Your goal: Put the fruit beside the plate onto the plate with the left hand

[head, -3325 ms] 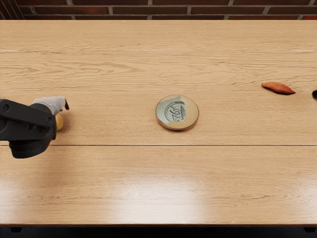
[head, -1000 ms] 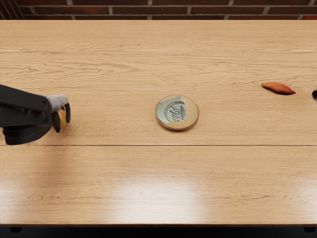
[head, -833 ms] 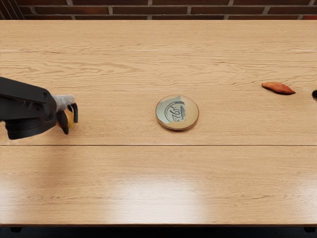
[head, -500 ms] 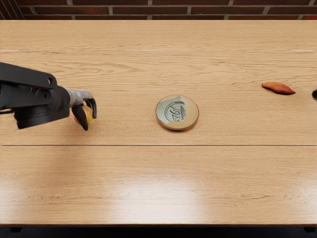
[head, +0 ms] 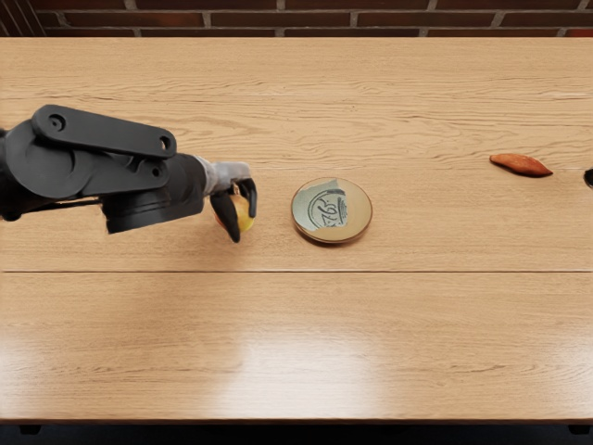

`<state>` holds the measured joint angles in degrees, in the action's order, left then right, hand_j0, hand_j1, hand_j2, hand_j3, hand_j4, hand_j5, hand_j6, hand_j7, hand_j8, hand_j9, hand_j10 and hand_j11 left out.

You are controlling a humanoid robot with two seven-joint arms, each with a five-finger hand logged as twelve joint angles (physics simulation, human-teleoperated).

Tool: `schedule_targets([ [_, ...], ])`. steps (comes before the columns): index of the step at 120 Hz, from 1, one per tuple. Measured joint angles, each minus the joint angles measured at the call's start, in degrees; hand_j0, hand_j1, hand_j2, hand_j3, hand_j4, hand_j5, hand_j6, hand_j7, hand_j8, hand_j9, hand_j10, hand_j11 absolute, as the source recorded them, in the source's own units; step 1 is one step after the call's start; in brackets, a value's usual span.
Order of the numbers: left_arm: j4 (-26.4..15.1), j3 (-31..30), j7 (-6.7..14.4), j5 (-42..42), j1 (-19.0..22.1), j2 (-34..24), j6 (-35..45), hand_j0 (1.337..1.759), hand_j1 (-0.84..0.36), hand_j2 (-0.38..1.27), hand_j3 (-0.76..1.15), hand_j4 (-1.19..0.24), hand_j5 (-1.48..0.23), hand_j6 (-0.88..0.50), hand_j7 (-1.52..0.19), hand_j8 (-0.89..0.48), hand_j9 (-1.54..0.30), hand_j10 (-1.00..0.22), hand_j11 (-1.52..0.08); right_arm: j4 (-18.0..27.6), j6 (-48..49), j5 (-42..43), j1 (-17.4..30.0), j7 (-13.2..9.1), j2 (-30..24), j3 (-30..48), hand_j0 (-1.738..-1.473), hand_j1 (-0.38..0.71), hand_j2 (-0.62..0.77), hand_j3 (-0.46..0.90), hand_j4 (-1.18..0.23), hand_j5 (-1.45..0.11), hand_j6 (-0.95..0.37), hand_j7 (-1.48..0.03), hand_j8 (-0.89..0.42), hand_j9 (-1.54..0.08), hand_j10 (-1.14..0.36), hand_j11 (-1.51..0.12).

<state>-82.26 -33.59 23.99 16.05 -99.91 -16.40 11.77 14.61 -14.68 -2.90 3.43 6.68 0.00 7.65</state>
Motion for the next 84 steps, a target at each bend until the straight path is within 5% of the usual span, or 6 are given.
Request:
schedule_targets([
  [51,11.8,7.4,1.2,2.2,-1.4,13.6,-1.8,1.644,-0.38,0.30,0.00,-0.81,-1.24,-0.25,-1.20,-0.19,-1.23,-0.42,-1.20,0.0,0.0,0.0,0.0,0.0,0.0,0.0,-1.658,-0.31,-0.01,0.00,-0.03,-0.05,-0.03,-0.05,-0.03,-0.05,-0.03,-0.05],
  [84,13.7,8.9,1.4,3.2,-1.0,16.4,-1.9,1.643,-0.39,0.32,0.00,-0.81,-1.21,-0.25,-1.19,-0.18,-1.22,-0.41,-1.20,0.0,0.0,0.0,0.0,0.0,0.0,0.0,-1.658,-0.31,-0.01,0.00,-0.03,-0.05,-0.04,-0.05,-0.03,-0.05,-0.03,-0.05],
])
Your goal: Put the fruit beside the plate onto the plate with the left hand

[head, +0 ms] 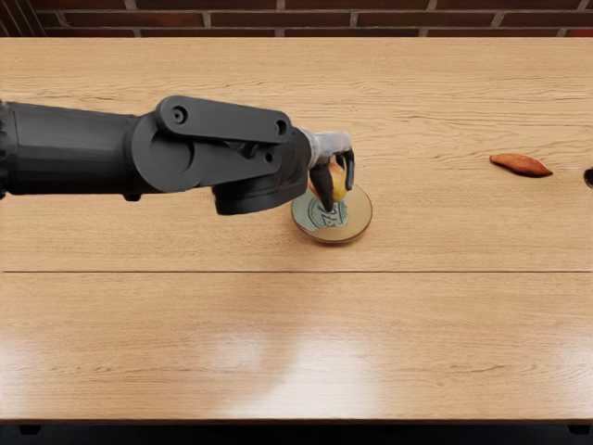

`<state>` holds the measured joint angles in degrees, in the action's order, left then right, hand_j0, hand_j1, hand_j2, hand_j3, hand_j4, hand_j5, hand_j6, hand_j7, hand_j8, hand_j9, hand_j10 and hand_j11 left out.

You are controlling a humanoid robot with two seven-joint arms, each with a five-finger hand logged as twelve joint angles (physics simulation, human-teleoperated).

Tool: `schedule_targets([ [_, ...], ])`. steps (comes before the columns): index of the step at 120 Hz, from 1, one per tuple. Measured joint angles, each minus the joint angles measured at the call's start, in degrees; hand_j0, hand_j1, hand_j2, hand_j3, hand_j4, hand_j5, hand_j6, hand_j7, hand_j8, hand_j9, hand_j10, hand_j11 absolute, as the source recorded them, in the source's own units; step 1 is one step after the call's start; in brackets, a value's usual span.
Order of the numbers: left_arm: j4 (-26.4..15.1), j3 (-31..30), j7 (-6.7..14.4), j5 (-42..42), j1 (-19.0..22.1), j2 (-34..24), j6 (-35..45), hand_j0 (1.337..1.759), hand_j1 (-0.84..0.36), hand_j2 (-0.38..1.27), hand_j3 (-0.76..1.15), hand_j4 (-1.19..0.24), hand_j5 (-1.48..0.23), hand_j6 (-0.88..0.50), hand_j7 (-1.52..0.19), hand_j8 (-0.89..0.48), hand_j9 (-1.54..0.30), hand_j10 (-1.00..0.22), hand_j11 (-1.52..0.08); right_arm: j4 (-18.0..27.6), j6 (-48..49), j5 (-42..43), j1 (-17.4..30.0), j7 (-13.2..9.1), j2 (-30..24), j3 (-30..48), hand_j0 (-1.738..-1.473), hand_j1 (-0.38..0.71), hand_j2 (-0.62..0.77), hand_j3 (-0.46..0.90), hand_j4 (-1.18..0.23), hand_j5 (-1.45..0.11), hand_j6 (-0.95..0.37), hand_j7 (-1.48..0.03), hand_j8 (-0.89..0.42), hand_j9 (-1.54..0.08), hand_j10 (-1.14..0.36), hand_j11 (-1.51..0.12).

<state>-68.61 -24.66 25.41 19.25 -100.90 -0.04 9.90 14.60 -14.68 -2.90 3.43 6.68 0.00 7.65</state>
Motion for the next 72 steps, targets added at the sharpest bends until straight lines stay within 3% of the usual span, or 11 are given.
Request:
schedule_targets([
  [14,0.0,0.8,0.3,0.0,1.7,0.0,0.2,1.643,-0.39,0.32,0.00,-0.81,-1.19,-0.25,-1.18,-0.19,-1.21,-0.41,-1.19,0.0,0.0,0.0,0.0,0.0,0.0,0.0,-1.658,-0.31,-0.01,0.00,-0.03,-0.05,-0.03,-0.05,-0.03,-0.05,-0.03,-0.05],
  [34,0.2,2.3,0.4,0.1,2.6,0.0,1.4,1.650,-0.32,0.27,0.00,-0.68,-0.95,-0.38,-0.94,-0.33,-0.96,-0.52,-0.95,0.0,0.0,0.0,0.0,0.0,0.0,0.0,-1.658,-0.31,-0.01,0.00,-0.03,-0.05,-0.03,-0.05,-0.03,-0.05,-0.03,-0.05],
  [72,0.6,3.6,0.3,0.9,4.4,0.0,3.8,1.656,-0.15,0.11,0.00,-0.44,-0.58,-0.38,-0.58,-0.35,-0.59,-0.41,-0.58,0.0,0.0,0.0,0.0,0.0,0.0,0.0,-1.658,-0.31,-0.01,0.00,-0.03,-0.05,-0.03,-0.05,-0.03,-0.05,-0.03,-0.05],
])
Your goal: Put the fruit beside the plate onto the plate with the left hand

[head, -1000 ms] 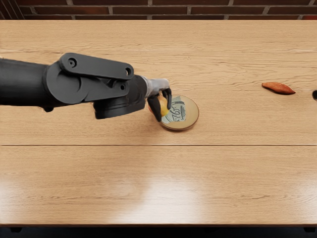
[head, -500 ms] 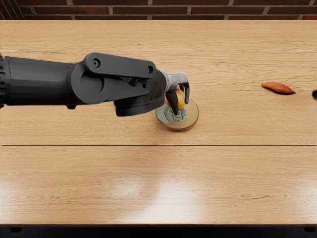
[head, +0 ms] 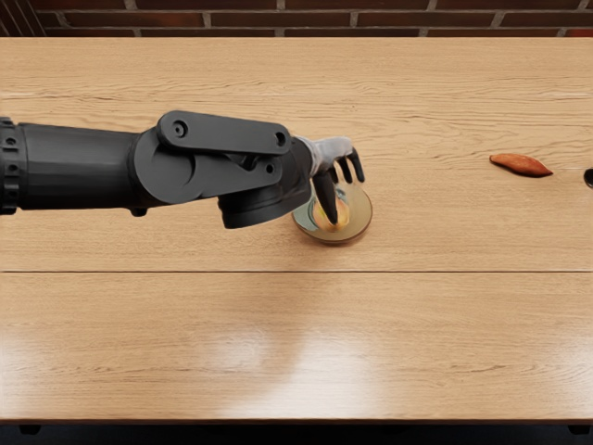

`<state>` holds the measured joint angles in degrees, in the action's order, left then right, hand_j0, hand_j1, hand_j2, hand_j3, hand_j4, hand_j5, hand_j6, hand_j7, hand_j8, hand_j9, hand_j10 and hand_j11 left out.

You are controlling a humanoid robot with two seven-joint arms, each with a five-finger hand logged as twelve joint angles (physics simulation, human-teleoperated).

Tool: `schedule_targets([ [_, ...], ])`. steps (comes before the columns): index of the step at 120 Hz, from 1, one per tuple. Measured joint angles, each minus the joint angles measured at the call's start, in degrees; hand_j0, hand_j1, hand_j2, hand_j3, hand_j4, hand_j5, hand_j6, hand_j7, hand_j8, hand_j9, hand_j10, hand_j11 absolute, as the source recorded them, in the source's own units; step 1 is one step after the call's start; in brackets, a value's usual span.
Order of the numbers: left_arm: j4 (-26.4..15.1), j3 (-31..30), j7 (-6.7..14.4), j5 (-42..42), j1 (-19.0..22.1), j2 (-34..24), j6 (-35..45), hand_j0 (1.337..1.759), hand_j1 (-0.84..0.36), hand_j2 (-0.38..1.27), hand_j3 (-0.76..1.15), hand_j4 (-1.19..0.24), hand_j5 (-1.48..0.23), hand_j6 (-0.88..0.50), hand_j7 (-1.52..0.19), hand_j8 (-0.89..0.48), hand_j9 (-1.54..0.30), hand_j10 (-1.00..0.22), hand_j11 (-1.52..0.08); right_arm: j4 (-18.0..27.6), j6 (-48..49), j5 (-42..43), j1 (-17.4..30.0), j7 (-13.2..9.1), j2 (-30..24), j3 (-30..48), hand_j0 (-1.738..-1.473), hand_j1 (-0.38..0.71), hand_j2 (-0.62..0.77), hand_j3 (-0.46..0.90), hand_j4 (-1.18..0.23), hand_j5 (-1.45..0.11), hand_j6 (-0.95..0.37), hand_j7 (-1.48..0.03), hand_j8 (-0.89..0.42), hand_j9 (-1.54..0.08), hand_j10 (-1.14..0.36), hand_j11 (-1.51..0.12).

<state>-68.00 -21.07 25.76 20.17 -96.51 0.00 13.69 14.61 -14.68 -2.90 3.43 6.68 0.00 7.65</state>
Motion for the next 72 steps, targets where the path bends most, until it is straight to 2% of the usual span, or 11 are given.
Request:
schedule_targets([
  [18,0.8,2.1,0.0,0.0,0.7,-0.1,0.1,1.657,-0.05,0.08,0.00,-0.35,-0.46,-0.32,-0.46,-0.31,-0.46,-0.33,-0.46,0.0,0.0,0.0,0.0,0.0,0.0,0.0,-1.658,-0.31,-0.01,0.00,-0.03,-0.05,-0.03,-0.05,-0.03,-0.05,-0.03,-0.05],
  [34,0.9,6.1,0.0,-0.1,2.6,-6.0,-0.8,1.658,-0.01,0.07,0.00,-0.30,-0.40,-0.29,-0.40,-0.28,-0.40,-0.30,-0.40,0.0,0.0,0.0,0.0,0.0,0.0,0.0,-1.658,-0.31,-0.01,0.00,-0.03,-0.05,-0.03,-0.05,-0.03,-0.05,-0.03,-0.05],
  [42,0.5,11.0,0.0,-0.1,8.1,-11.4,-5.8,1.658,0.01,0.06,0.00,-0.29,-0.38,-0.28,-0.38,-0.28,-0.38,-0.28,-0.38,0.0,0.0,0.0,0.0,0.0,0.0,0.0,-1.658,-0.31,-0.01,0.00,-0.03,-0.05,-0.03,-0.05,-0.03,-0.05,-0.03,-0.05],
  [61,-2.5,29.0,0.2,-1.2,22.6,-26.7,-24.3,1.658,0.03,0.06,0.00,-0.27,-0.35,-0.27,-0.35,-0.27,-0.35,-0.27,-0.35,0.0,0.0,0.0,0.0,0.0,0.0,0.0,-1.658,-0.31,-0.01,0.00,-0.03,-0.05,-0.03,-0.05,-0.03,-0.05,-0.03,-0.05],
  [72,-3.4,37.9,0.3,-5.1,28.0,-34.8,-35.8,1.658,0.03,0.06,0.00,-0.27,-0.35,-0.26,-0.35,-0.26,-0.35,-0.26,-0.35,0.0,0.0,0.0,0.0,0.0,0.0,0.0,-1.658,-0.31,-0.01,0.00,-0.03,-0.05,-0.03,-0.05,-0.03,-0.05,-0.03,-0.05],
])
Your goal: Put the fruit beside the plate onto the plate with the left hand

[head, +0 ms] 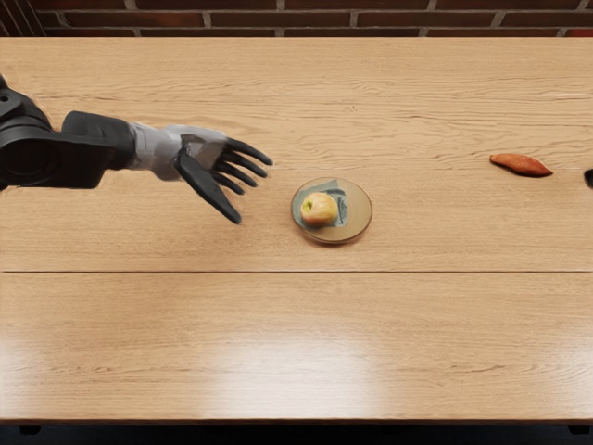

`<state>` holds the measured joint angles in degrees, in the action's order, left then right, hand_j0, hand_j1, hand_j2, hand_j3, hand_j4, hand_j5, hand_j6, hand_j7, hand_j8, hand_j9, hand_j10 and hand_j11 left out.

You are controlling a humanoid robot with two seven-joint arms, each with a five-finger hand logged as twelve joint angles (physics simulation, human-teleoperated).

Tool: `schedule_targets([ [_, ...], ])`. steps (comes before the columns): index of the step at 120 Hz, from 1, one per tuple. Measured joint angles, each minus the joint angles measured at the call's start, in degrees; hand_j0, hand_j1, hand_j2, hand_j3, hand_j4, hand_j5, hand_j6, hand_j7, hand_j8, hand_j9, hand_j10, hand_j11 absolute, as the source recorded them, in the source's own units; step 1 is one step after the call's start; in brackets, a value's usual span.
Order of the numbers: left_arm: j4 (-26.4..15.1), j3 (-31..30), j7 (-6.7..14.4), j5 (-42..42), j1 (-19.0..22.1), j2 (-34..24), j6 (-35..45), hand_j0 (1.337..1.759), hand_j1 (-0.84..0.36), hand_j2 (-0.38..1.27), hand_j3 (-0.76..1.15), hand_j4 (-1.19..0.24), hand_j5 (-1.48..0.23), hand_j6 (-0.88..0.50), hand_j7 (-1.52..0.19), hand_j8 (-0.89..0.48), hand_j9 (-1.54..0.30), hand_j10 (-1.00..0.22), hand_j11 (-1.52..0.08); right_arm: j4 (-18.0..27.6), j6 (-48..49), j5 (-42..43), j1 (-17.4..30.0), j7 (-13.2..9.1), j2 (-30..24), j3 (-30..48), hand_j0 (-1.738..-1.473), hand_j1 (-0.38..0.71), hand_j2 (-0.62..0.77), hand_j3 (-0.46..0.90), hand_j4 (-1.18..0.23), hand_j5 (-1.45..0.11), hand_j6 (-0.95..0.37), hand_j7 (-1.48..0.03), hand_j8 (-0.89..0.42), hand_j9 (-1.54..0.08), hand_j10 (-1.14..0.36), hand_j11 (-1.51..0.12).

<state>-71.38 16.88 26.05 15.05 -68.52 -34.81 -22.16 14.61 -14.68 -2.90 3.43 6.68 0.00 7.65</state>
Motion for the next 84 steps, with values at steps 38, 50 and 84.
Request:
schedule_targets([
  [38,7.6,10.7,0.0,-17.6,11.3,-7.5,-12.3,1.658,0.04,0.05,0.00,-0.26,-0.33,-0.25,-0.33,-0.25,-0.33,-0.25,-0.33,0.0,0.0,0.0,0.0,0.0,0.0,0.0,-1.658,-0.31,-0.01,0.00,-0.03,-0.05,-0.03,-0.05,-0.03,-0.05,-0.03,-0.05],
  [50,12.9,11.1,0.0,-21.4,13.2,-7.5,-12.6,1.658,0.05,0.05,0.00,-0.25,-0.33,-0.25,-0.33,-0.25,-0.33,-0.25,-0.33,0.0,0.0,0.0,0.0,0.0,0.0,0.0,-1.658,-0.31,-0.01,0.00,-0.03,-0.05,-0.03,-0.05,-0.03,-0.05,-0.03,-0.05],
  [84,19.4,11.3,0.0,-28.6,16.7,-12.3,-12.9,1.658,0.05,0.05,0.00,-0.25,-0.32,-0.25,-0.32,-0.25,-0.32,-0.25,-0.32,0.0,0.0,0.0,0.0,0.0,0.0,0.0,-1.658,-0.31,-0.01,0.00,-0.03,-0.05,-0.03,-0.05,-0.03,-0.05,-0.03,-0.05],
])
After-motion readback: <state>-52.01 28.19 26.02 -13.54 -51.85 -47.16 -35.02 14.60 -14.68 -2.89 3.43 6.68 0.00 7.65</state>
